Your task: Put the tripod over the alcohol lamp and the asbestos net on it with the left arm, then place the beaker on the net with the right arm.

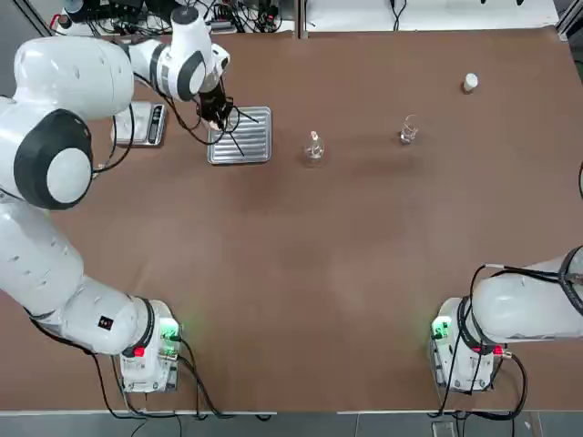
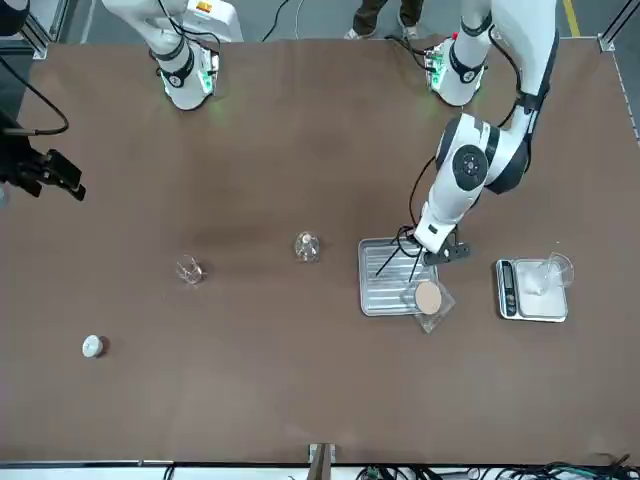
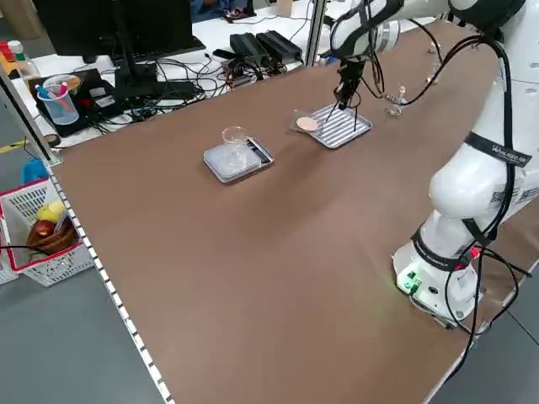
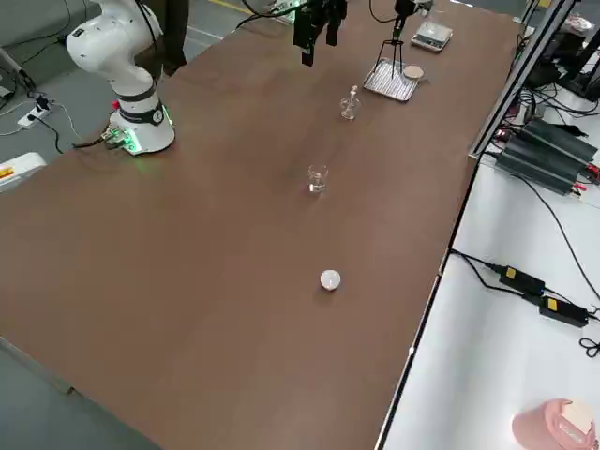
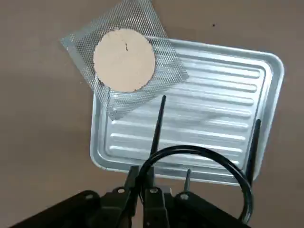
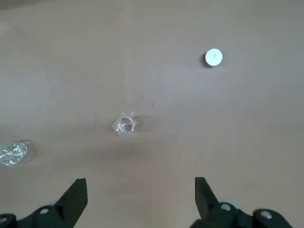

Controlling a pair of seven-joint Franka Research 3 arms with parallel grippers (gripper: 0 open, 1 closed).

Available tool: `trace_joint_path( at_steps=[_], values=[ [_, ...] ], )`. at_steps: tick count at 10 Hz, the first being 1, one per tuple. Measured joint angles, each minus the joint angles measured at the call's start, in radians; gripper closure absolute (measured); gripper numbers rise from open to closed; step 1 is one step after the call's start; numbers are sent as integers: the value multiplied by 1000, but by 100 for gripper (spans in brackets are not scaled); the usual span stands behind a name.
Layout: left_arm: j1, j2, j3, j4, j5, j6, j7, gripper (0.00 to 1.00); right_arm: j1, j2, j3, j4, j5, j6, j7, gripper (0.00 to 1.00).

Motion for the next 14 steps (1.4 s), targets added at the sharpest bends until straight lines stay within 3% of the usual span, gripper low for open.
trace_joint_path(
  at_steps=[2,4,9,14],
  values=[
    [-5,-2,-24,138,0,-168,-68,92,0,1,0,0,2,0,0,0],
    [-47,21,-40,253,0,-249,-173,92,0,1,1,0,3,0,0,0],
    [-206,283,-39,584,0,-329,-427,92,1,2,1,-1,3,-1,0,0],
    [-299,315,-39,661,0,-413,-511,92,1,2,1,-1,4,-3,-1,0]
  ],
)
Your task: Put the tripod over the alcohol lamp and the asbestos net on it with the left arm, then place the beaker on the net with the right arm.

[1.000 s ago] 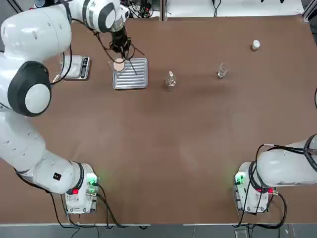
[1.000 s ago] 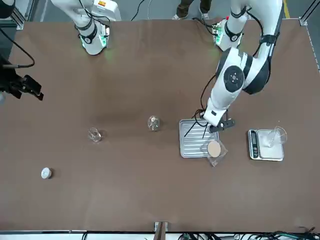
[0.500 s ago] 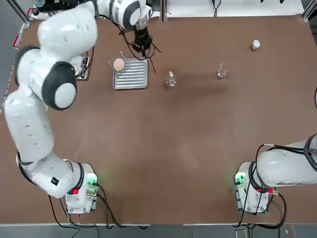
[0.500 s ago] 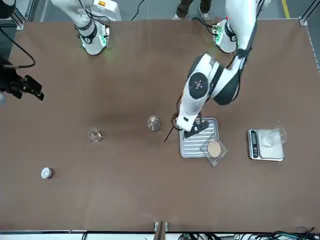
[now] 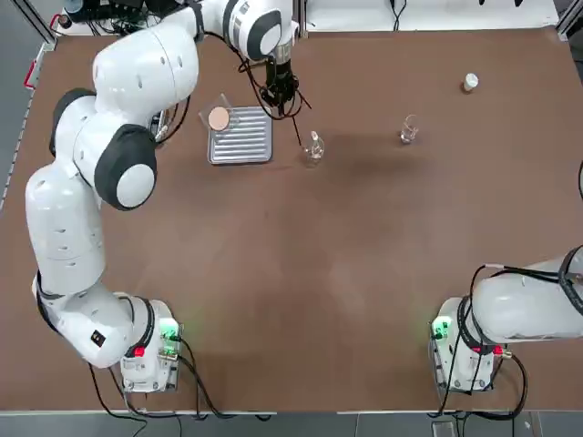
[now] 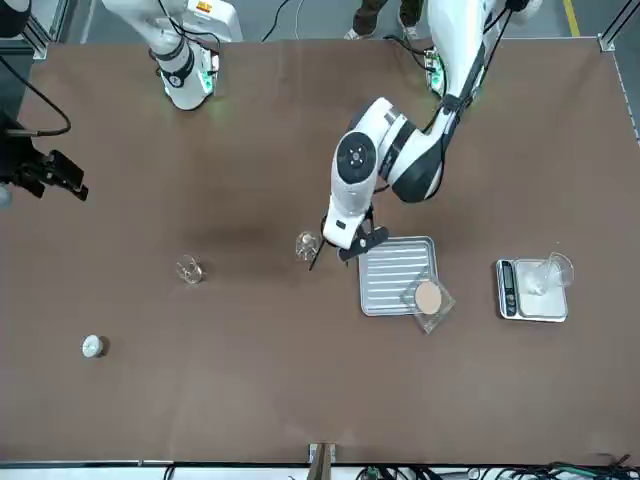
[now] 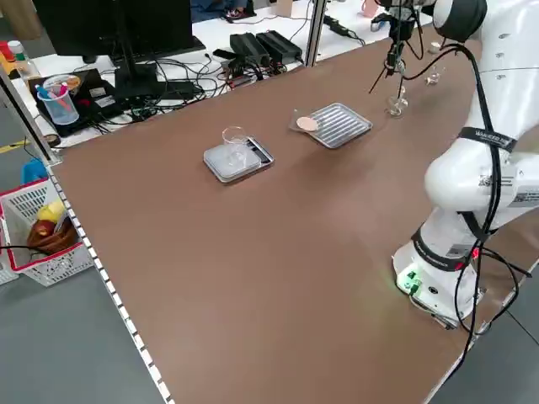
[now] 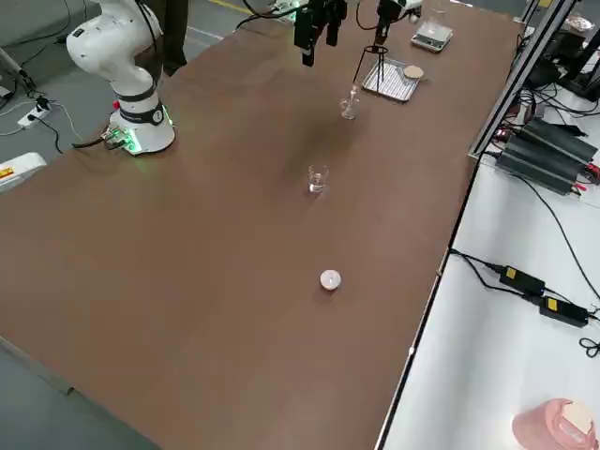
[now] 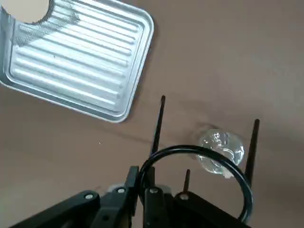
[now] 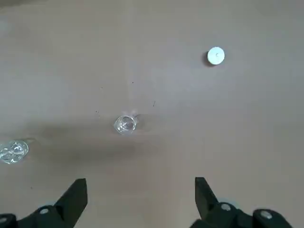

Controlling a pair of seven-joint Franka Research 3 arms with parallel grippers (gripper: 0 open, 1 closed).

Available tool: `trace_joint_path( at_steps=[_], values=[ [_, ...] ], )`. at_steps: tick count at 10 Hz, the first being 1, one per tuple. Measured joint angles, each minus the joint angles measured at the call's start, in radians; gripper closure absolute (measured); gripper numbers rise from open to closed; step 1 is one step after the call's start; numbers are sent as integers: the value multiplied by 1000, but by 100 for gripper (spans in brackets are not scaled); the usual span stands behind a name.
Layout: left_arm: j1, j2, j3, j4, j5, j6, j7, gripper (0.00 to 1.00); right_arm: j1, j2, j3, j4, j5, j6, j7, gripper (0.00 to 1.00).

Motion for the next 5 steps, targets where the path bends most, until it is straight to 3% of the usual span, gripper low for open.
trace_joint_path(
  at_steps=[3,5],
  values=[
    [-63,9,0,16,0,0,-77,92,0,0,0,0,0,0,0,0],
    [-78,58,-1,62,0,0,-116,92,0,0,0,0,0,0,0,0]
  ],
)
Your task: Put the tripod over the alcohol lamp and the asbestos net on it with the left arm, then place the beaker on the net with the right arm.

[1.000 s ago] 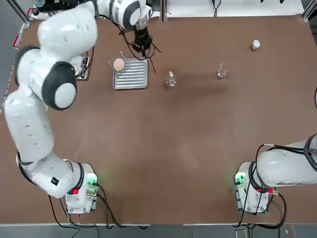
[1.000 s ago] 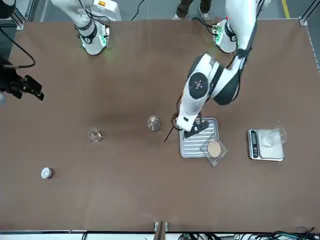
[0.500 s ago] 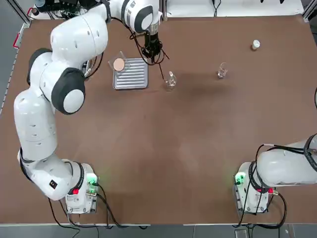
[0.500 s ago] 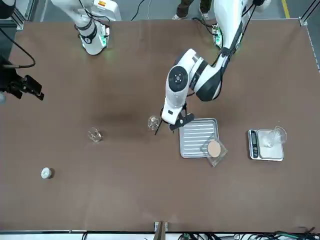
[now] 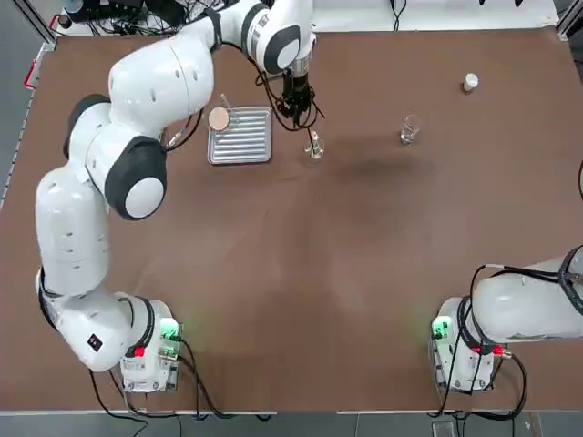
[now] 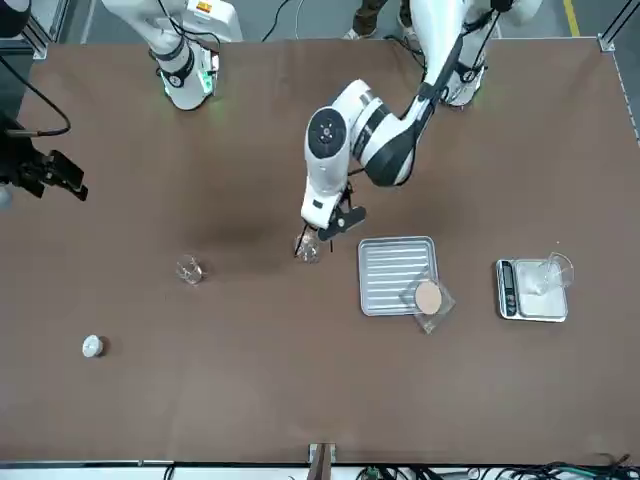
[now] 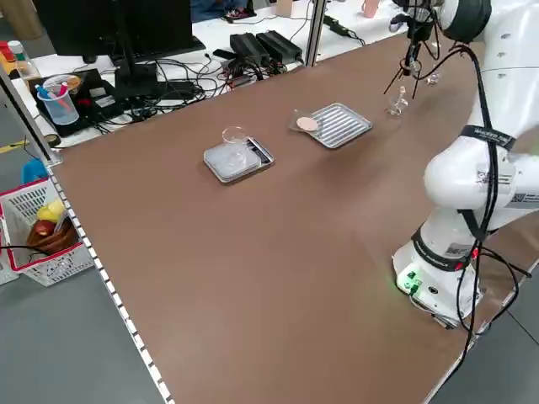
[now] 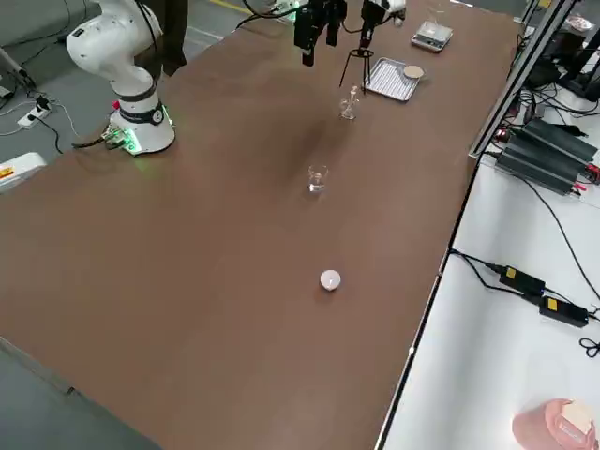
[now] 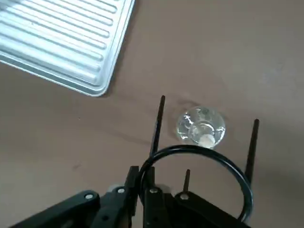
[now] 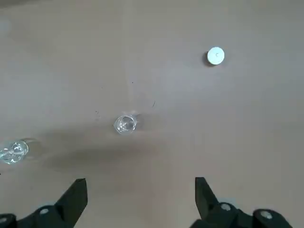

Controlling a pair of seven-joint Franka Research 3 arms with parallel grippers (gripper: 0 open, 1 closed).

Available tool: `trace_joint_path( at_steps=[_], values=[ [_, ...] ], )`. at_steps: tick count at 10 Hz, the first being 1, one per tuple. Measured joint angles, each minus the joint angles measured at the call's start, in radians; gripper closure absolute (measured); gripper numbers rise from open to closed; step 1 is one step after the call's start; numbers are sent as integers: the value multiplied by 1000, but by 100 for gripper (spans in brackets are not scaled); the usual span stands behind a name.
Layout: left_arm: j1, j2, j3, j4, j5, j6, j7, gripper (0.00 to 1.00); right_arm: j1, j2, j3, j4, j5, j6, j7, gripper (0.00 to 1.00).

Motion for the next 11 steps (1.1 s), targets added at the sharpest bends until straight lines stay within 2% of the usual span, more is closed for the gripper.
trace_joint_path(
  at_steps=[3,11],
  values=[
    [-22,64,1,25,0,32,-36,92,0,0,0,0,0,0,0,0],
    [-39,130,1,27,0,113,-65,92,-8,0,-7,0,27,0,0,0]
  ],
)
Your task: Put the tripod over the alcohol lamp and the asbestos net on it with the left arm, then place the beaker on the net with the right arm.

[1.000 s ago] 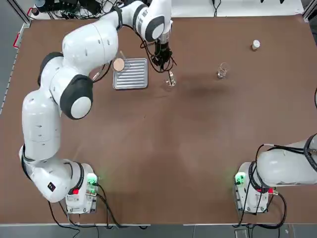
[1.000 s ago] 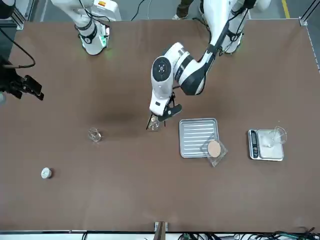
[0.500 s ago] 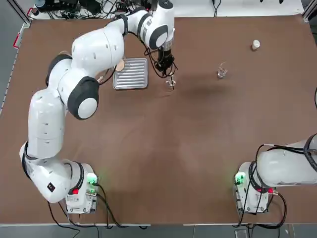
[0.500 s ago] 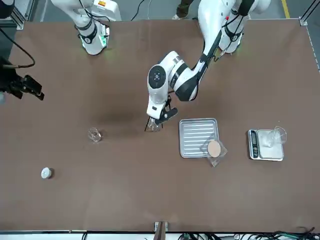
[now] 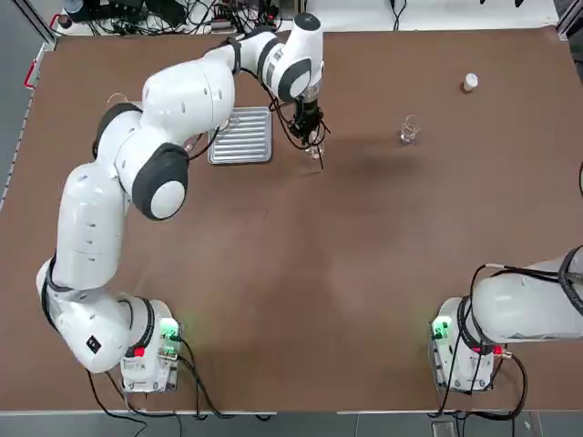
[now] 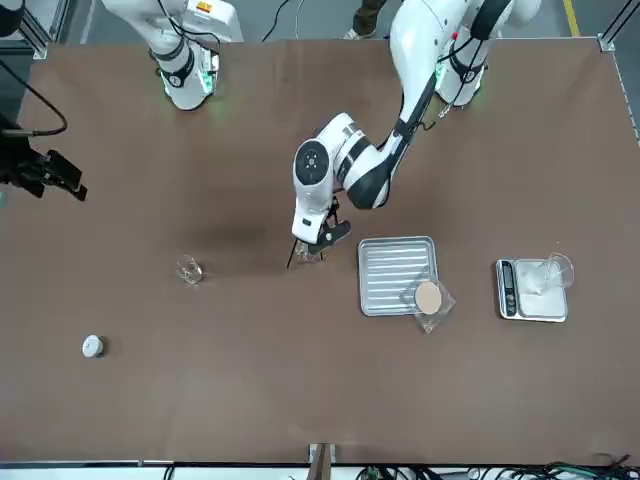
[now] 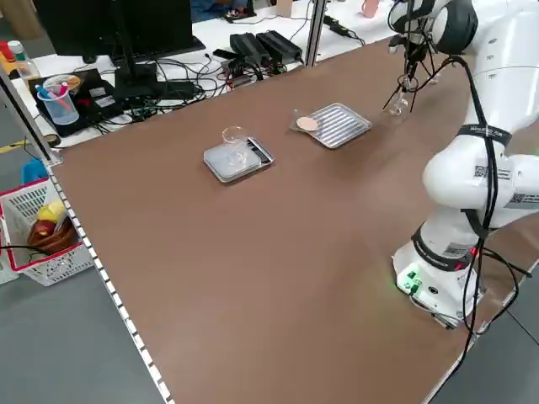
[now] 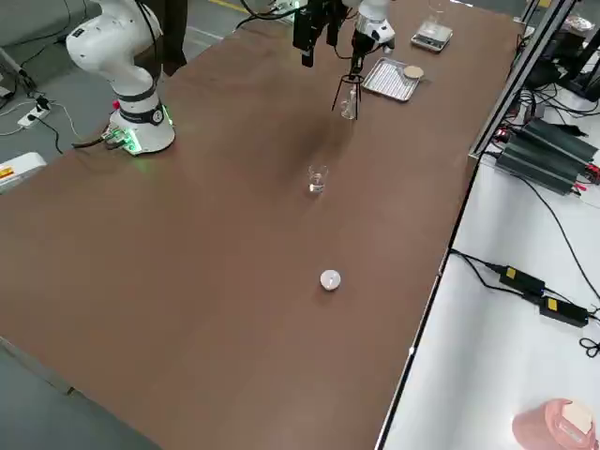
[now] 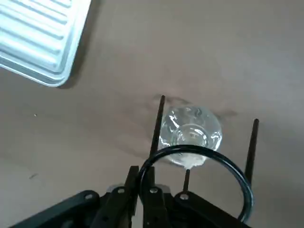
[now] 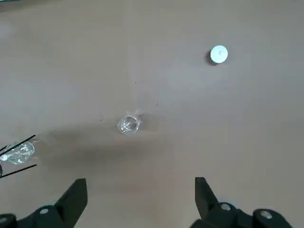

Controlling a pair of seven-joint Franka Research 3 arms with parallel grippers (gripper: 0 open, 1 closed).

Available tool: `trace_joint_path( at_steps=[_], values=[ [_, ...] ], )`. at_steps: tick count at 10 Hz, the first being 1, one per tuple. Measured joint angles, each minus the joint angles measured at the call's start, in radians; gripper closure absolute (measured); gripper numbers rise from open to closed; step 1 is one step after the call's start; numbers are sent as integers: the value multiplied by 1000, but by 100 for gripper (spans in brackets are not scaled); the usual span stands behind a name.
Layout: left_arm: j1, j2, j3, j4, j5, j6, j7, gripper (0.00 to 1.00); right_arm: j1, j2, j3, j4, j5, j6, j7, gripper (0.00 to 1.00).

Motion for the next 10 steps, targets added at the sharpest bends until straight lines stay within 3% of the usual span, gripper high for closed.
trace_joint_path(
  at_steps=[5,10],
  values=[
    [-2,3,3,3,0,1,-7,92,6,0,9,0,4,0,-43,0],
    [0,4,19,4,0,-26,-7,92,-3,2,6,-2,27,-7,-410,0]
  ],
)
